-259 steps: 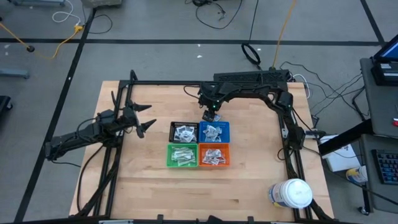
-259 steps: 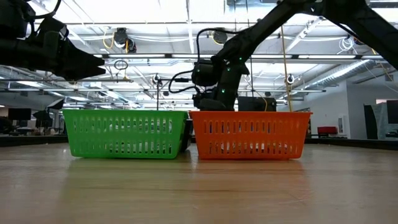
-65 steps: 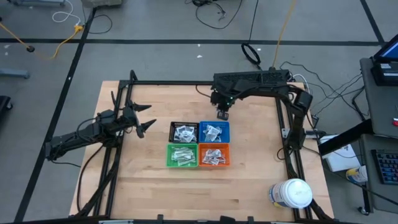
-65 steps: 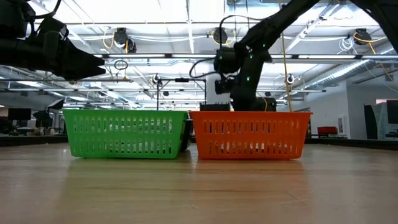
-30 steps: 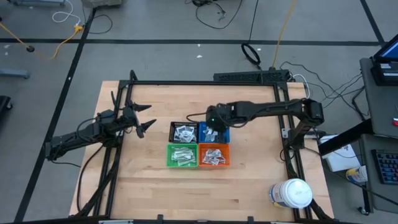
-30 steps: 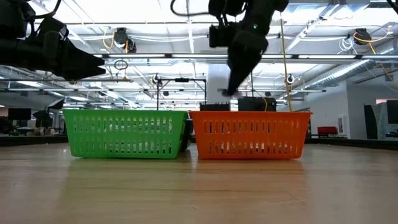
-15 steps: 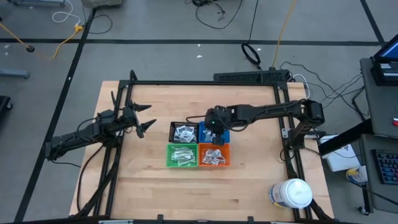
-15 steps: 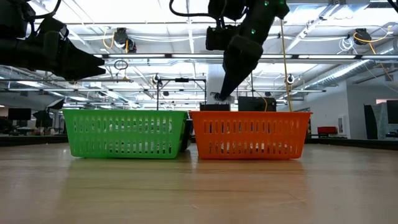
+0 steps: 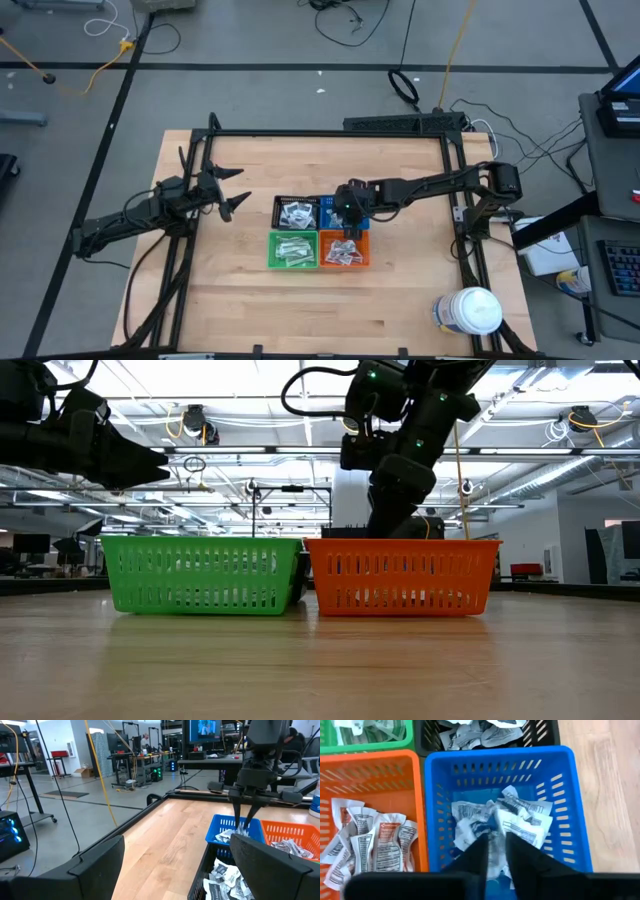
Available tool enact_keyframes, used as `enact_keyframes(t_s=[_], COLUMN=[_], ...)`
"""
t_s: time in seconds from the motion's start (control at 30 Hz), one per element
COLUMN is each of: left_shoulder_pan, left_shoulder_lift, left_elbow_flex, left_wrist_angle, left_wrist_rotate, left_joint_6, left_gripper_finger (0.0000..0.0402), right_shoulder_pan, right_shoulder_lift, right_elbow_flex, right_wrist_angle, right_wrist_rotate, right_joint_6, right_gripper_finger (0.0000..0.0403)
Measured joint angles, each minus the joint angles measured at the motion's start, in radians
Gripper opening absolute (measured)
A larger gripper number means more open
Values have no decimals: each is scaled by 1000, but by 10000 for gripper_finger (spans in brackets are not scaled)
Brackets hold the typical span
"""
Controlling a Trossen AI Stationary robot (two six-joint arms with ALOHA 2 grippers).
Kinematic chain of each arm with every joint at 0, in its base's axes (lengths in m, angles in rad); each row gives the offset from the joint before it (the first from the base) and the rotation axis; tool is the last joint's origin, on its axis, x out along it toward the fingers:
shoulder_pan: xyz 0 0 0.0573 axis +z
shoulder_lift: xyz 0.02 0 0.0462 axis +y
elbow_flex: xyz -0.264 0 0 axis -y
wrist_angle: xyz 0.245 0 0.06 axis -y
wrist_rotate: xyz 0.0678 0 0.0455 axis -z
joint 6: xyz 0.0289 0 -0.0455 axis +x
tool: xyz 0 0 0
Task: Pick & Place First Aid Supplies
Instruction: Put the alcohol pad into the blue bin, then return to Home Position
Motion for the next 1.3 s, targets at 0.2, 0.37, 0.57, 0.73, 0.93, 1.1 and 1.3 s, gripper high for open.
enact_keyframes(t_s=[0.2,0.37,0.57,0.73,0.93,1.1,1.3], left_shoulder_pan=[0,0,0,0,0,0,0], left_shoulder_lift=[0,0,0,0,0,7,19], left_elbow_flex=[0,0,0,0,0,0,0], left_wrist_angle=[0,0,0,0,-8,-4,-3], left_wrist_rotate=[0,0,0,0,0,2,2], left_joint_6=[0,0,0,0,0,0,0], left_gripper_finger=[365,365,365,365,365,365,365], right_shoulder_pan=[0,0,-71,-148,-236,-298,-360], right_shoulder_lift=[0,-4,-80,-179,-351,-514,-737], right_elbow_flex=[-1,-1,-18,-106,-305,-508,-751], right_wrist_angle=[12,57,134,294,645,923,1099], right_wrist_rotate=[1,4,1,0,1,6,44], right_joint_6=[29,24,40,38,37,-45,-160], right_gripper_finger=[138,185,205,207,205,207,206])
